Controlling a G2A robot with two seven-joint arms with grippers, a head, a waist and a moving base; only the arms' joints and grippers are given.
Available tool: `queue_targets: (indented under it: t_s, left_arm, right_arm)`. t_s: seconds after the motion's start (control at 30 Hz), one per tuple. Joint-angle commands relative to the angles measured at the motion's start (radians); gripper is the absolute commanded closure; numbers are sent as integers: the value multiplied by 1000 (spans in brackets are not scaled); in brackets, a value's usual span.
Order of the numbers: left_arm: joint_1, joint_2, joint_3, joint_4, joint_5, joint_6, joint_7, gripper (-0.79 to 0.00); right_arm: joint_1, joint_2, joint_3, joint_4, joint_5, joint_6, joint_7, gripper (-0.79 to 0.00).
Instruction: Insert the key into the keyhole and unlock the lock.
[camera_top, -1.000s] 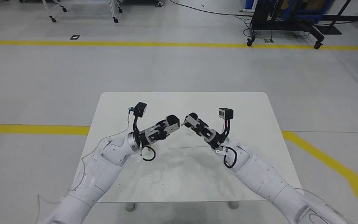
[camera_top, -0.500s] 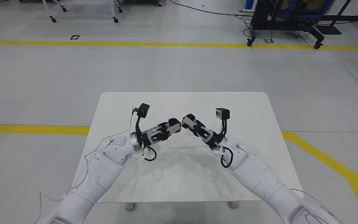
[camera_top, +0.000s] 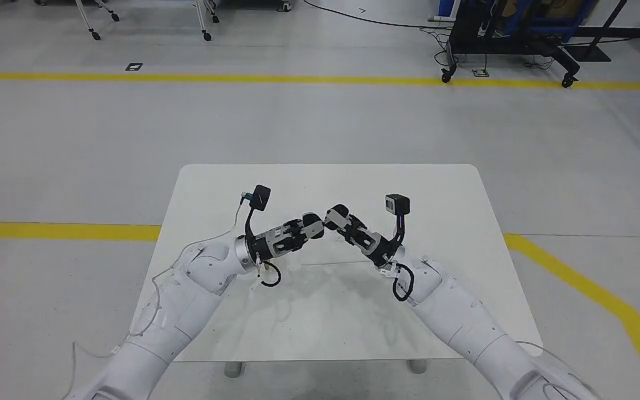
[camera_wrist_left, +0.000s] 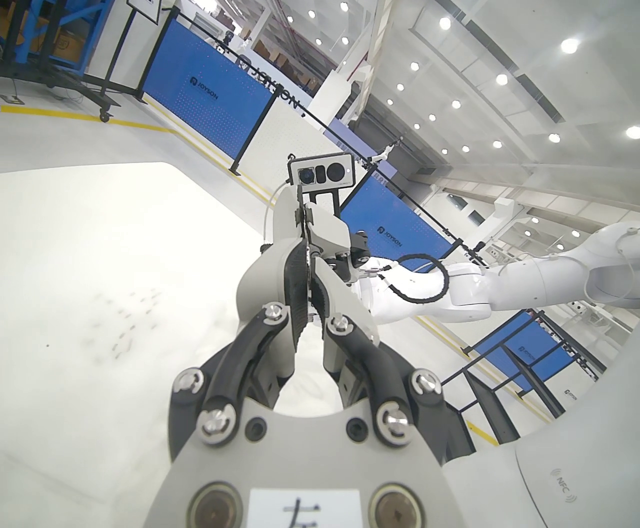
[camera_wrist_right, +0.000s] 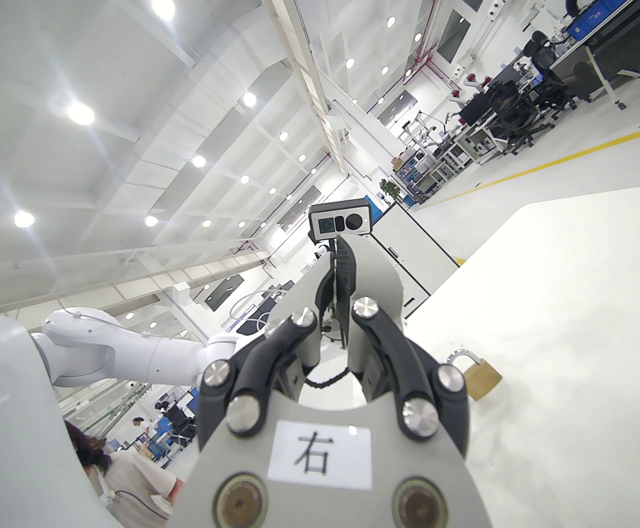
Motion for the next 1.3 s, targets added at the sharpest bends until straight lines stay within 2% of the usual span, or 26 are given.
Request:
queue_targets:
  t_s: [0.0, 0.43, 0.67, 0.9, 1.03, 1.27]
  left_arm:
    - [2, 0, -4, -1, -2, 2, 4, 0]
    - [21, 8, -46, -17, -3, 2, 17, 0]
    - [21, 10, -41, -25, -24, 6, -25, 0]
    - [19, 10, -34, -26, -53, 4, -62, -49]
    - [16, 9, -25, -26, -70, 5, -80, -148]
    - [8, 6, -16, -17, -75, 11, -94, -62]
  right_arm:
    - [-2, -3, 6, 1, -4, 0, 4, 0]
    - [-20, -17, 48, 5, -22, 0, 34, 0]
    - [-29, -22, 74, -1, -32, 0, 34, 0]
    - [-38, -27, 92, -8, -45, 0, 45, 0]
    - [-38, -32, 95, -5, -47, 0, 49, 0]
    - [-38, -39, 101, 0, -41, 0, 62, 0]
